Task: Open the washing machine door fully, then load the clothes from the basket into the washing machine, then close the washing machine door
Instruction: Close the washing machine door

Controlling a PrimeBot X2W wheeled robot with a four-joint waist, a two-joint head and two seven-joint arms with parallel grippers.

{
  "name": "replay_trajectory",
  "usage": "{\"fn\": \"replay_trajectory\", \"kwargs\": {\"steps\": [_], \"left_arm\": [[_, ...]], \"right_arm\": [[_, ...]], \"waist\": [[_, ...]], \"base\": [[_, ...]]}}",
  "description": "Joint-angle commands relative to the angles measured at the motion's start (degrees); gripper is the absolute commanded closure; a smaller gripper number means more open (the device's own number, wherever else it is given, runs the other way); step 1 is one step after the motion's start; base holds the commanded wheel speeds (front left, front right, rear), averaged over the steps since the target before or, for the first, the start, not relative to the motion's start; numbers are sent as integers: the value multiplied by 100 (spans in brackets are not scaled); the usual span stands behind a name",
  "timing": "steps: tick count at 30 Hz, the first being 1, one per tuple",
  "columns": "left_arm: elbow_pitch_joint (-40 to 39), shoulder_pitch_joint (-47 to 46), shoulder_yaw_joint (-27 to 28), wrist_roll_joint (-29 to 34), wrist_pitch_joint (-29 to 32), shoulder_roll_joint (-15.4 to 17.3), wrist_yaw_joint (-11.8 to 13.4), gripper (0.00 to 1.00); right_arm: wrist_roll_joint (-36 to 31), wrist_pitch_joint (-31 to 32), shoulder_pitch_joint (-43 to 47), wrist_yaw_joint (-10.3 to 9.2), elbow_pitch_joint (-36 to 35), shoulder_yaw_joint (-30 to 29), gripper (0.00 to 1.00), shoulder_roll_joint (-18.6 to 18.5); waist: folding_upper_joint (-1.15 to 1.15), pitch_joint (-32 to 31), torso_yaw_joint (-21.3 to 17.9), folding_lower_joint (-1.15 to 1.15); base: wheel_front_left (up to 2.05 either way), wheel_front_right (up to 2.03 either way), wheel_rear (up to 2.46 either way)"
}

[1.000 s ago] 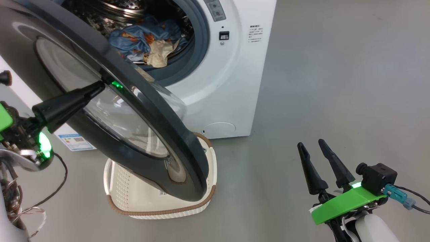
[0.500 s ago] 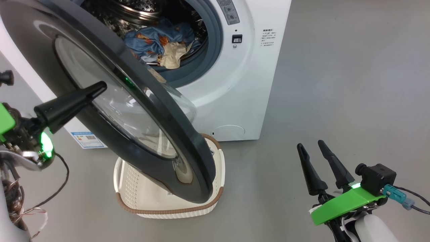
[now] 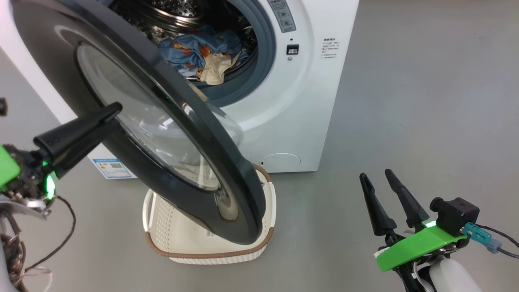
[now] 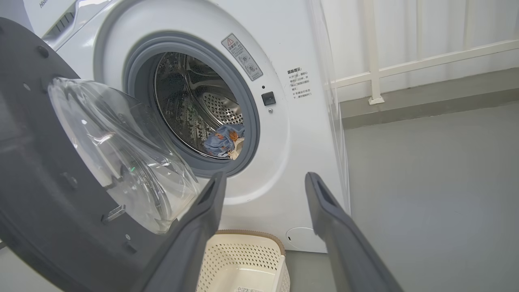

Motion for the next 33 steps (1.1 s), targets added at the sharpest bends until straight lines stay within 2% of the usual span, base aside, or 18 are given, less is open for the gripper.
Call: {"fn": "replay_trajectory", "kwargs": {"steps": [1, 9, 13, 17, 21, 25, 33], "left_arm": [[-173, 1, 236, 64, -50, 298, -132, 0], [-219, 380, 339, 473, -613, 275, -813, 0], [-173, 579, 395, 922, -1129, 311, -1305, 0], [-138, 826, 371, 1281, -1665, 234, -1599, 0], [-154, 1112, 288, 1523, -2165, 200, -1718, 0], [-246, 1396, 106, 1843, -2847, 345, -1744, 0], [-126, 2141, -685, 2364, -4814, 713, -1748, 0]], "right_arm": [[29, -27, -16, 36, -137, 122, 0, -17], [21, -27, -5, 36, -143, 103, 0, -47], [21, -27, -11, 36, -145, 108, 0, -58], [26, -27, 0, 36, -153, 113, 0, -67], [24, -27, 16, 36, -163, 121, 0, -77], [20, -27, 3, 36, -164, 143, 0, -84], [17, -27, 50, 36, -163, 134, 0, -111]], "waist": [[0, -7, 21, 0], [0, -34, 133, 0], [0, -31, 171, 0], [0, -32, 196, 0], [0, -22, 212, 0], [0, -6, 207, 0], [0, -30, 228, 0]], "base": [[0, 0, 0], [0, 0, 0], [0, 0, 0], [0, 0, 0], [0, 0, 0], [0, 0, 0], [0, 0, 0]]}}
